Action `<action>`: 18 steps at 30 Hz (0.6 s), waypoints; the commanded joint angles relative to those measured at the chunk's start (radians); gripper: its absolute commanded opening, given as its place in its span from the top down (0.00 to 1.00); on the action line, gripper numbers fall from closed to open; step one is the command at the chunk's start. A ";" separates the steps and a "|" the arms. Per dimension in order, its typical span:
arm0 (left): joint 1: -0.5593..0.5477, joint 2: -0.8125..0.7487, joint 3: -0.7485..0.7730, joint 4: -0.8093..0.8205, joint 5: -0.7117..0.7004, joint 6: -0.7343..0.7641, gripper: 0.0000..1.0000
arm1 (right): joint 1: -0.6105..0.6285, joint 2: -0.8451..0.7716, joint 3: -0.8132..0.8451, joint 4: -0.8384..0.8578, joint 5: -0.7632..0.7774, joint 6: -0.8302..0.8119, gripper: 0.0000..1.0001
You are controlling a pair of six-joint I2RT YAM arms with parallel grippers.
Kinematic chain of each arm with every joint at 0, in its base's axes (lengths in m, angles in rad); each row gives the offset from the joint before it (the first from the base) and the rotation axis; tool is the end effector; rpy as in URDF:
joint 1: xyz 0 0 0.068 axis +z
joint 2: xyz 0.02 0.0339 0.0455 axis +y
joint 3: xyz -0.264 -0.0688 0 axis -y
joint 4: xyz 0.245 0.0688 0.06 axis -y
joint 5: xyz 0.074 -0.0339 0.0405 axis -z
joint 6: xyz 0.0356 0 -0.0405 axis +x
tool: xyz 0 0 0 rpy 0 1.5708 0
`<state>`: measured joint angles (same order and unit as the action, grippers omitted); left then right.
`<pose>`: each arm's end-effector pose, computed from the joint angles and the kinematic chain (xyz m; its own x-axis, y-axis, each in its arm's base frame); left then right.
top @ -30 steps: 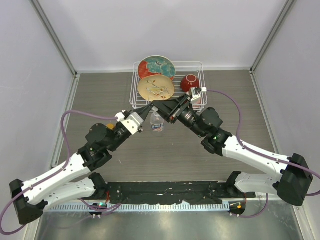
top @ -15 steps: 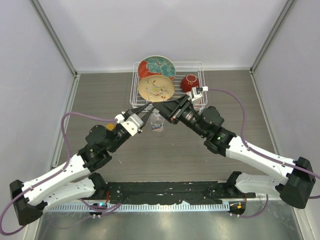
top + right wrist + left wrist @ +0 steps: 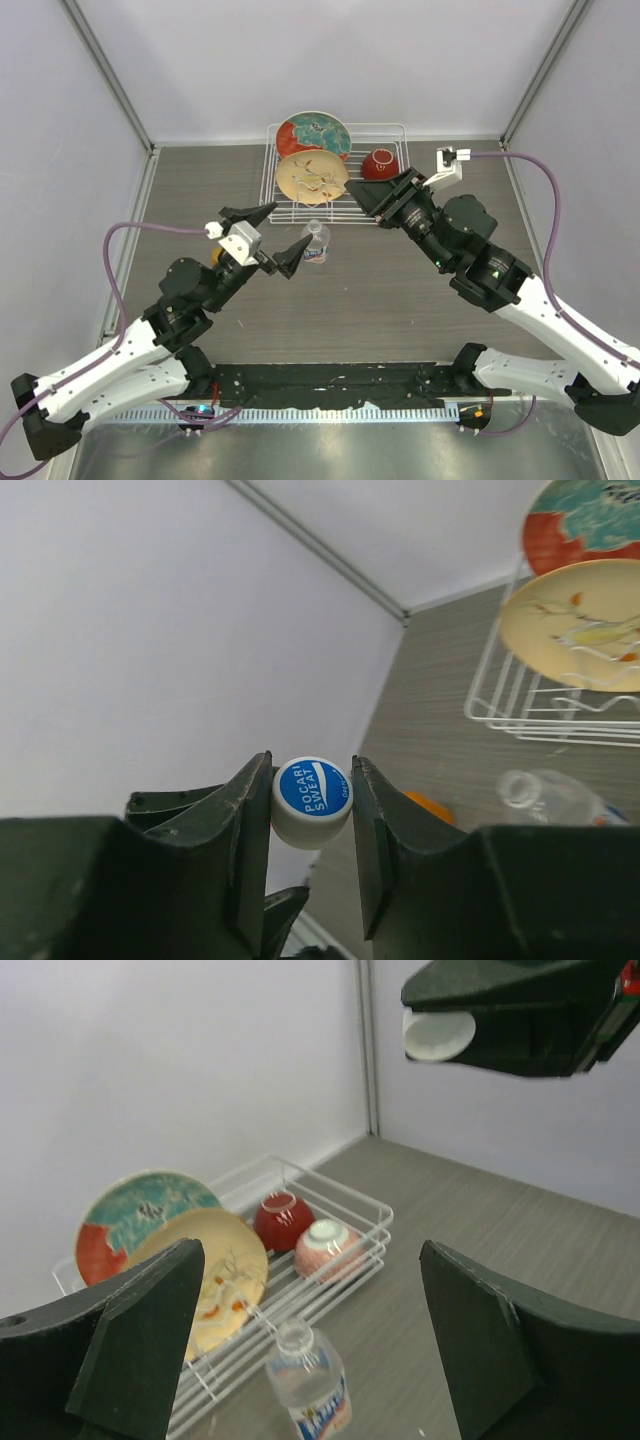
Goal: Screw on the bottle caps
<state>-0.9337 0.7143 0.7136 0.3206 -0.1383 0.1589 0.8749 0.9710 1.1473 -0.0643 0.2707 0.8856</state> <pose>0.1047 -0.1332 0.3806 0.2984 -0.1397 -0.9442 0.6797 0.7256 0.1074 0.1415 0.1545 0.4456 -0.3954 0.6905 -0.6057 -0.4157 0.4536 0.7884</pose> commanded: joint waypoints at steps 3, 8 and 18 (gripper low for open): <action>0.036 0.025 -0.078 -0.164 -0.046 -0.228 0.00 | -0.001 -0.038 0.077 -0.173 0.179 -0.238 0.89; 0.150 0.155 -0.060 -0.140 0.058 -0.367 0.00 | -0.001 -0.058 0.107 -0.199 0.196 -0.289 0.89; 0.228 0.338 -0.108 0.103 0.200 -0.384 0.00 | -0.001 -0.080 0.108 -0.203 0.196 -0.318 0.89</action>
<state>-0.7109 1.0252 0.6189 0.2592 -0.0116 -0.1886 0.8749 0.8944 1.2213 -0.2756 0.4480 0.6037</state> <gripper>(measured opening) 0.996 0.383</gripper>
